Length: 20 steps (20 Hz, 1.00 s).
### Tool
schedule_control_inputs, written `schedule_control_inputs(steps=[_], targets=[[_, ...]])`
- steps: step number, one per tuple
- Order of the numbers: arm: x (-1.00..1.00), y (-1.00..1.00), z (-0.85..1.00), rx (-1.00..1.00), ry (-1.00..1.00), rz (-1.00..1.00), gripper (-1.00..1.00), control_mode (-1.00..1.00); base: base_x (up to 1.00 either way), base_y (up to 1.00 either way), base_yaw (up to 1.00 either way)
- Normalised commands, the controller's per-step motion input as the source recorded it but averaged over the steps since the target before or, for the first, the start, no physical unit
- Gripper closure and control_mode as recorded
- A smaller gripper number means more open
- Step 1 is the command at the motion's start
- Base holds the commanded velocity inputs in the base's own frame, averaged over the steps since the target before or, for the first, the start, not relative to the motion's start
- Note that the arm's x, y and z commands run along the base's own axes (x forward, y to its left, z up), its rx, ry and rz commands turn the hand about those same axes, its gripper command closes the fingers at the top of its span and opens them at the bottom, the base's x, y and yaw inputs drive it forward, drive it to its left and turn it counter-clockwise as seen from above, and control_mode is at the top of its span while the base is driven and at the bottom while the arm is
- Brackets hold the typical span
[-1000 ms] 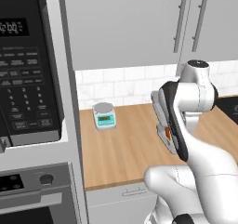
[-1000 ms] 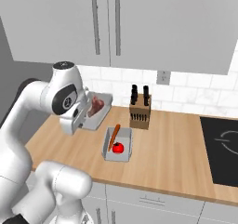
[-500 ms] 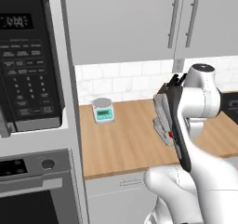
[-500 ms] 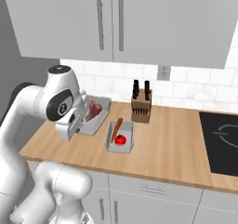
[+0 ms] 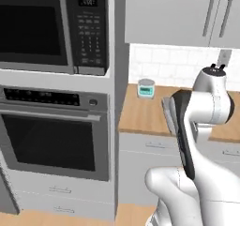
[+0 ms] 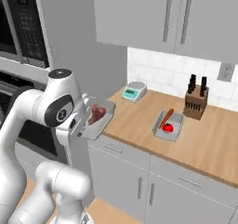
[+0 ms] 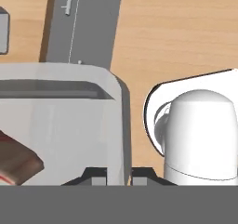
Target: Take the meat container that has the steak and place it on the second highest rack of the freezer. Then take the vegetable container that has the tomato and carrot and place it on the highest rack of the freezer.
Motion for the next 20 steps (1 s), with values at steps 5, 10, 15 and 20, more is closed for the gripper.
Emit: schedule_control_inputs(steps=[5, 10, 15, 20], targets=[[0.0, 0.0, 0.0, 0.0, 0.0, 0.0, 1.0, 1.0, -0.37, 0.0, 1.0], [0.0, 0.0, 0.0, 0.0, 0.0, 0.0, 1.0, 1.0, -0.14, 0.05, 0.99], [0.0, 0.0, 0.0, 0.0, 0.0, 0.0, 1.0, 1.0, 0.33, 0.19, 0.84], [0.0, 0.0, 0.0, 0.0, 0.0, 0.0, 1.0, 1.0, 0.84, 0.16, 0.59]])
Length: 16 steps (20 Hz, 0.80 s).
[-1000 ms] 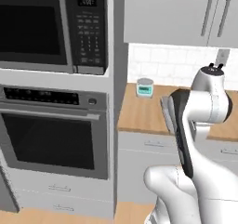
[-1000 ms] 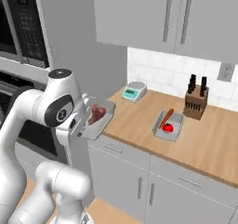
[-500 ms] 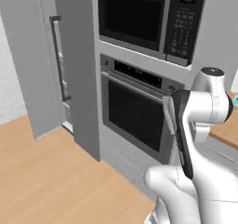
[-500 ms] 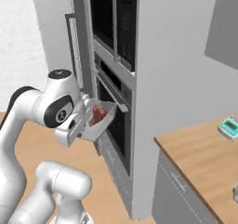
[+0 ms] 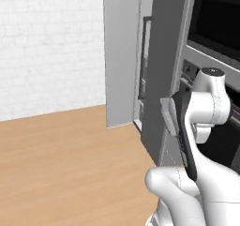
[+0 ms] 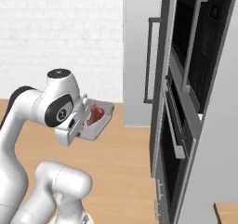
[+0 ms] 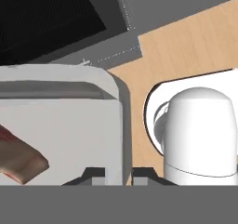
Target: Take the meat container that has the steak and place it on the second highest rack of the freezer. Then take the vegetable container that has the tomato and carrot and place it on the highest rack of the freezer.
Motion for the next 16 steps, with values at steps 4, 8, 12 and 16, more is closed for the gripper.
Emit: schedule_control_inputs(steps=[4, 8, 12, 16], targets=[[0.0, 0.0, 0.0, 0.0, 0.0, 0.0, 1.0, 1.0, 1.0, 0.0, 0.31], [0.0, 0.0, 0.0, 0.0, 0.0, 0.0, 1.0, 1.0, 0.99, -0.02, 0.07], [0.0, 0.0, 0.0, 0.0, 0.0, 0.0, 1.0, 1.0, 0.97, 0.01, -0.01], [0.0, 0.0, 0.0, 0.0, 0.0, 0.0, 1.0, 1.0, 0.95, 0.09, -0.16]])
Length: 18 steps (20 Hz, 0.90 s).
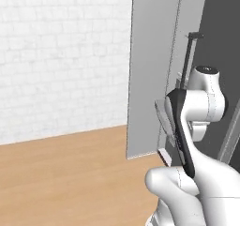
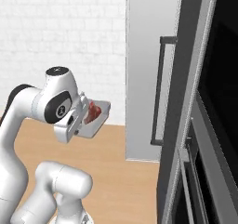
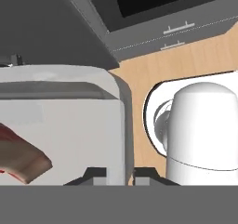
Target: Take the meat container that has the steak and place it on the second highest rack of the freezer. Then take the vegetable container that has the tomato and carrot and place it on the highest rack of the freezer.
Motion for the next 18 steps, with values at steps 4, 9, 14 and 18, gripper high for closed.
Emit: schedule_control_inputs(steps=[4, 9, 14, 18], targets=[[0.0, 0.0, 0.0, 0.0, 0.0, 0.0, 1.0, 1.0, 0.9, 0.1, -0.26], [0.0, 0.0, 0.0, 0.0, 0.0, 0.0, 1.0, 1.0, 0.75, 0.2, -0.35], [0.0, 0.0, 0.0, 0.0, 0.0, 0.0, 1.0, 1.0, 0.62, 0.35, -0.41], [0.0, 0.0, 0.0, 0.0, 0.0, 0.0, 1.0, 1.0, 0.6, 0.43, -0.45]])
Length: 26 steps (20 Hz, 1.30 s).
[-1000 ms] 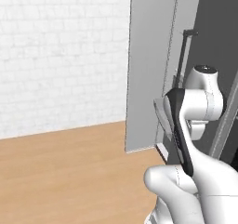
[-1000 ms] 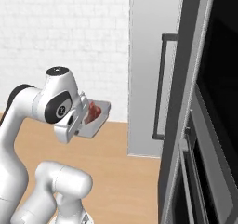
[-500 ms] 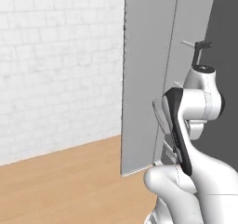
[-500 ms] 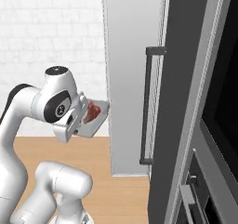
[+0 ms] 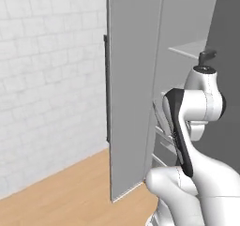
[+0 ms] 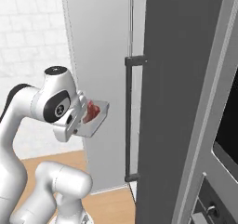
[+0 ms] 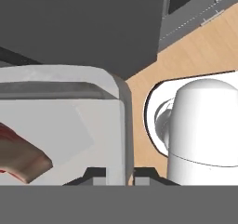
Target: Take the meat container that has the steak and place it on the second highest rack of the freezer. Then take the vegetable container that has the tomato and carrot and place it on the highest rack of the freezer.
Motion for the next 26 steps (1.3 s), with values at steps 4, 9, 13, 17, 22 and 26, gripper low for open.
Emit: schedule_control_inputs(steps=[4, 9, 13, 17, 22, 26], targets=[[0.0, 0.0, 0.0, 0.0, 0.0, 0.0, 1.0, 1.0, 0.6, 0.51, -0.43], [0.0, 0.0, 0.0, 0.0, 0.0, 0.0, 1.0, 1.0, 0.36, 0.5, -0.43], [0.0, 0.0, 0.0, 0.0, 0.0, 0.0, 1.0, 1.0, 0.12, 0.52, -0.44], [0.0, 0.0, 0.0, 0.0, 0.0, 0.0, 1.0, 1.0, 0.2, 0.47, -0.43], [0.0, 0.0, 0.0, 0.0, 0.0, 0.0, 1.0, 1.0, 0.37, 0.55, -0.45], [0.0, 0.0, 0.0, 0.0, 0.0, 0.0, 1.0, 1.0, 0.32, 0.48, -0.47]])
